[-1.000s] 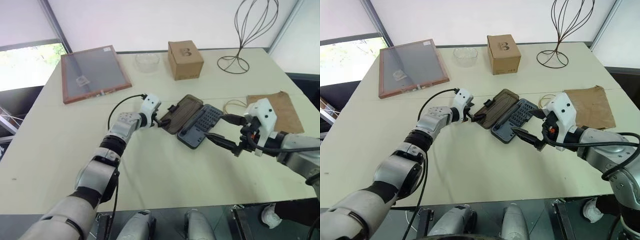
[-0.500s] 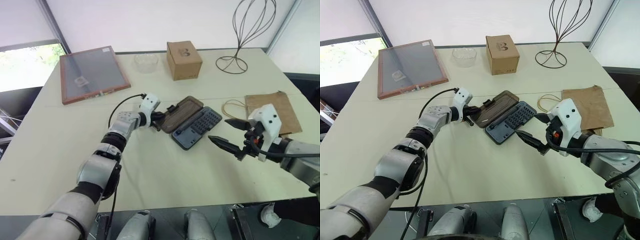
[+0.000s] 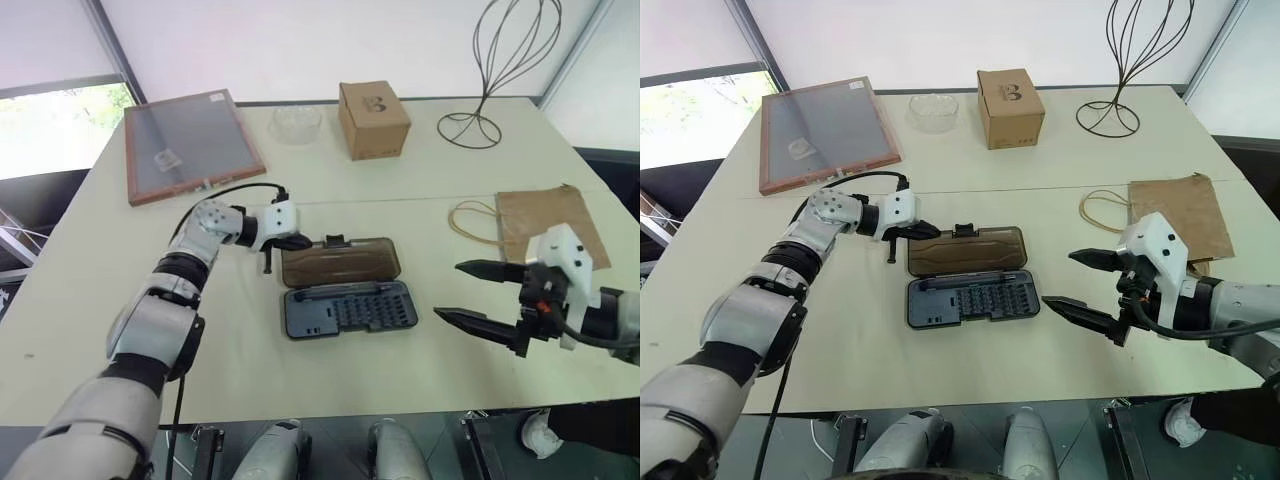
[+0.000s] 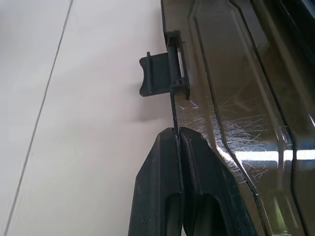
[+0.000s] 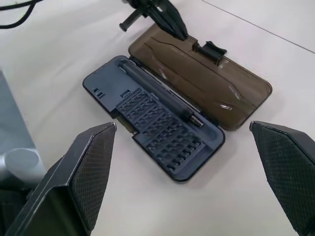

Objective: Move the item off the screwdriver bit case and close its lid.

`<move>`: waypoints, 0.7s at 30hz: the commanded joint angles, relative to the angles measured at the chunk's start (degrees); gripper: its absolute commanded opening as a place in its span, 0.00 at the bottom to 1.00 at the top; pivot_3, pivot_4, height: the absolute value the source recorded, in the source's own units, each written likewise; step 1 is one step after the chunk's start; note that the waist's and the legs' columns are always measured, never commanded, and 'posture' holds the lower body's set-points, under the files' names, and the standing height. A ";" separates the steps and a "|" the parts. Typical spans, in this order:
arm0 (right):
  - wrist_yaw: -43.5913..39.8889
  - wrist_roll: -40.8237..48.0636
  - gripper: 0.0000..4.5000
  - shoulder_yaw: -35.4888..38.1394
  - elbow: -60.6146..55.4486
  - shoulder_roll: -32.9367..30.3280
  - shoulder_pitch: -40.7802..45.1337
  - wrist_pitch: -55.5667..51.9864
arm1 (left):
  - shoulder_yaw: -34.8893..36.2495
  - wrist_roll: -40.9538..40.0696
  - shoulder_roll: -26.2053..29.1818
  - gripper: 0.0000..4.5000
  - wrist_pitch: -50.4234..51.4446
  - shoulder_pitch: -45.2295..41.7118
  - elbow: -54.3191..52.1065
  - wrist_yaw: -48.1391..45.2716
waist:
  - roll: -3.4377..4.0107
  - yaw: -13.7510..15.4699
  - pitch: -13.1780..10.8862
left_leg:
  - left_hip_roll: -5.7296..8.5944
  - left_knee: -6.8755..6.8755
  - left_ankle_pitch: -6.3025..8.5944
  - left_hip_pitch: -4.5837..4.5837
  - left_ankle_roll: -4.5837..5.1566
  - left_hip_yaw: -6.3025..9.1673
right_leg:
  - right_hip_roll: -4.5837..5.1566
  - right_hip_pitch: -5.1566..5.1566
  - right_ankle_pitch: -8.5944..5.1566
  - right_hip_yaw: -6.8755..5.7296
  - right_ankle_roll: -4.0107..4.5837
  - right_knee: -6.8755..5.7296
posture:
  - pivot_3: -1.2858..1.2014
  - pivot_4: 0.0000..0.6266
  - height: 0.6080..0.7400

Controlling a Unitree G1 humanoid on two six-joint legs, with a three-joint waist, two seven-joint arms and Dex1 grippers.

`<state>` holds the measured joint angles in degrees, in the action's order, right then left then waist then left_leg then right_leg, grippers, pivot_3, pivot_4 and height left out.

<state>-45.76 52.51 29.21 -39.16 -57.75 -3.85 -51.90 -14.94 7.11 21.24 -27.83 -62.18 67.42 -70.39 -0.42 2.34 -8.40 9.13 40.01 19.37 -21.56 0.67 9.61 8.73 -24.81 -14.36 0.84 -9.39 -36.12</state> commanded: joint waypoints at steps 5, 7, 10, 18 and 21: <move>0.84 -1.71 1.00 -3.45 -1.10 0.20 1.27 2.26 | 1.00 -1.13 -1.11 0.01 -3.62 0.57 -1.99 -4.81 | -0.01 -0.13 -0.01 | -0.01 -0.01 0.00 0.00 0.00 0.00 | 0.00 -0.02 0.00 -0.01 -0.01 -0.01 | 0.52 0.24 1.00; 0.95 -2.20 1.00 -4.48 -0.74 0.43 1.52 2.76 | 0.97 -0.95 -1.12 0.01 -3.64 1.16 -2.47 -4.85 | -0.01 -0.12 -0.01 | -0.01 0.00 0.00 0.00 0.00 -0.01 | 0.00 -0.02 0.01 -0.01 -0.01 -0.01 | 0.52 0.24 1.00; 0.74 -2.52 1.00 -5.25 -0.33 0.47 1.93 3.19 | 0.88 -0.78 -0.81 0.01 -3.16 1.93 -3.35 -5.11 | -0.01 -0.10 -0.01 | -0.01 0.00 0.00 -0.01 0.00 0.00 | 0.00 -0.03 0.01 -0.02 -0.01 -0.01 | 0.52 0.24 1.00; -0.08 -4.48 1.00 -7.06 1.94 0.45 3.32 4.57 | 1.13 -1.48 -0.11 0.01 1.49 3.95 -7.91 -5.39 | -0.02 -0.14 -0.01 | -0.01 0.00 0.00 0.00 0.00 0.00 | -0.01 -0.03 0.01 -0.02 -0.02 -0.03 | 0.52 0.24 1.00; -0.09 -4.91 1.00 -7.72 2.44 0.69 3.72 5.06 | 1.15 -1.57 0.52 0.01 2.87 4.59 -9.84 -5.39 | -0.01 -0.17 -0.01 | -0.01 0.01 0.00 0.00 0.00 0.00 | -0.01 -0.03 0.01 -0.02 -0.02 -0.03 | 0.52 0.24 1.00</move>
<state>-45.54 47.81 20.77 -36.68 -57.32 -1.03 -48.04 -14.28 6.08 20.78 -25.45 -57.55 59.74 -75.04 -0.43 2.17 -8.41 9.12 40.01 19.38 -21.57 0.67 9.61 8.72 -24.84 -14.35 0.83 -9.40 -36.15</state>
